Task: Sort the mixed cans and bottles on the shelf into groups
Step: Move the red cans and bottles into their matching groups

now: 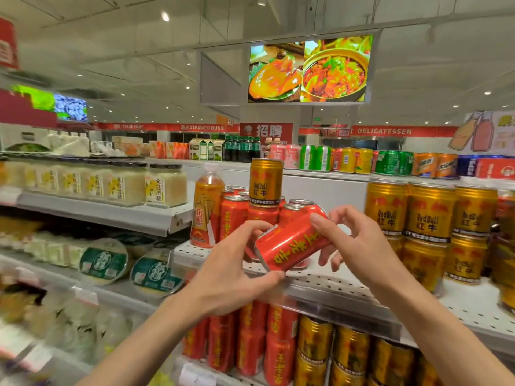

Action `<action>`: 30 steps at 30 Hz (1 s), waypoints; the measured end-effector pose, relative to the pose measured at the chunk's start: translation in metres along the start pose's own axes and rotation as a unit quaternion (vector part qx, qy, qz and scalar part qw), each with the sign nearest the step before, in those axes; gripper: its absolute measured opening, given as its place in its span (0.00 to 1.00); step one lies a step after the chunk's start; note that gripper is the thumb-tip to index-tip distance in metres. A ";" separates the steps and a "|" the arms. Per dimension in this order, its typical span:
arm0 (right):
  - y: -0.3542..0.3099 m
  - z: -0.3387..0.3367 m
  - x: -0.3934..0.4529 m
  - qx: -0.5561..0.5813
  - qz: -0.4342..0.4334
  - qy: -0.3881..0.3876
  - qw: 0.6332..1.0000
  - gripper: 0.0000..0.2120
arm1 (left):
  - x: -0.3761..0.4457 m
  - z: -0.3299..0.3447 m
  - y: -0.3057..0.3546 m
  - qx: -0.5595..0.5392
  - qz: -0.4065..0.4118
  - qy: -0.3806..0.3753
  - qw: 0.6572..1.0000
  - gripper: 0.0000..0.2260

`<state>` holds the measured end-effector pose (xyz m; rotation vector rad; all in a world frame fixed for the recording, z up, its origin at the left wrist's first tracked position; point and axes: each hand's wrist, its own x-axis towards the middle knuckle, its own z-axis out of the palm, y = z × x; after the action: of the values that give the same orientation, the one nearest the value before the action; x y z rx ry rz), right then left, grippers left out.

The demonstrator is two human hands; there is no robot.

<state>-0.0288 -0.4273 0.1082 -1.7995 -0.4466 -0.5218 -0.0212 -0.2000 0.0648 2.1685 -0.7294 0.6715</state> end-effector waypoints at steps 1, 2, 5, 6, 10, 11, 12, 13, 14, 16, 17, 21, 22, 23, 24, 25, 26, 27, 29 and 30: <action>0.002 0.003 0.005 -0.005 0.001 -0.005 1.000 0.19 | 0.002 -0.004 -0.005 0.000 0.001 -0.002 1.000 0.27; 0.003 0.007 0.008 -0.009 0.004 -0.011 1.000 0.20 | 0.004 -0.008 -0.010 0.000 0.003 -0.005 1.000 0.27; -0.002 0.023 0.011 -0.019 0.018 -0.037 0.999 0.23 | 0.013 -0.022 -0.025 -0.014 0.004 -0.003 1.000 0.24; -0.005 0.029 0.010 -0.024 0.020 -0.036 0.999 0.23 | 0.015 -0.026 -0.031 -0.017 0.006 0.001 1.000 0.24; -0.016 0.058 0.012 -0.011 0.031 0.007 0.999 0.20 | 0.019 -0.041 -0.052 -0.010 0.035 -0.019 0.999 0.29; -0.019 0.065 0.013 -0.018 0.033 0.012 0.999 0.19 | 0.020 -0.045 -0.058 -0.006 0.040 -0.025 0.999 0.30; -0.022 0.072 0.014 -0.028 0.034 0.016 0.999 0.19 | 0.021 -0.048 -0.063 -0.001 0.046 -0.031 0.998 0.31; -0.024 0.079 0.016 -0.033 0.037 0.019 0.999 0.19 | 0.022 -0.050 -0.069 0.001 0.051 -0.036 0.998 0.32; -0.026 0.085 0.017 -0.034 0.040 0.023 0.998 0.20 | 0.022 -0.053 -0.074 0.000 0.054 -0.040 0.998 0.32; -0.030 0.095 0.019 -0.037 0.047 0.036 0.998 0.21 | 0.024 -0.057 -0.081 -0.007 0.053 -0.045 0.998 0.31; -0.031 0.099 0.020 -0.040 0.052 0.041 0.997 0.22 | 0.024 -0.060 -0.082 -0.009 0.053 -0.049 0.997 0.31; -0.039 0.111 0.023 -0.061 0.068 0.044 0.995 0.22 | 0.027 -0.073 -0.085 -0.019 0.050 -0.071 0.996 0.30; -0.043 0.113 0.024 -0.072 0.068 0.038 0.994 0.23 | 0.027 -0.077 -0.086 -0.022 0.050 -0.068 0.996 0.30; -0.047 0.115 0.026 -0.084 0.066 0.030 0.994 0.24 | 0.027 -0.081 -0.087 -0.022 0.053 -0.062 0.996 0.30; -0.052 0.119 0.028 -0.089 0.061 0.022 0.994 0.23 | 0.026 -0.085 -0.088 -0.019 0.055 -0.055 0.997 0.32; -0.057 0.123 0.031 -0.083 0.052 0.015 0.995 0.21 | 0.025 -0.091 -0.090 -0.018 0.054 -0.046 0.997 0.34; -0.063 0.128 0.035 -0.067 0.044 0.011 0.997 0.17 | 0.023 -0.097 -0.092 -0.019 0.050 -0.035 0.998 0.37; -0.068 0.134 0.041 -0.050 0.037 0.012 0.998 0.14 | 0.021 -0.104 -0.095 -0.023 0.042 -0.024 0.999 0.38; -0.072 0.147 0.054 -0.044 0.022 0.028 0.998 0.09 | 0.017 -0.119 -0.101 -0.028 0.022 -0.001 0.999 0.37; -0.071 0.153 0.061 -0.081 0.001 0.042 0.996 0.07 | 0.014 -0.126 -0.104 -0.032 0.012 0.010 0.999 0.36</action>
<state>0.0025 -0.2581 0.1604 -1.9248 -0.3513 -0.6455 0.0294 -0.0478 0.0985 2.0957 -0.7565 0.6730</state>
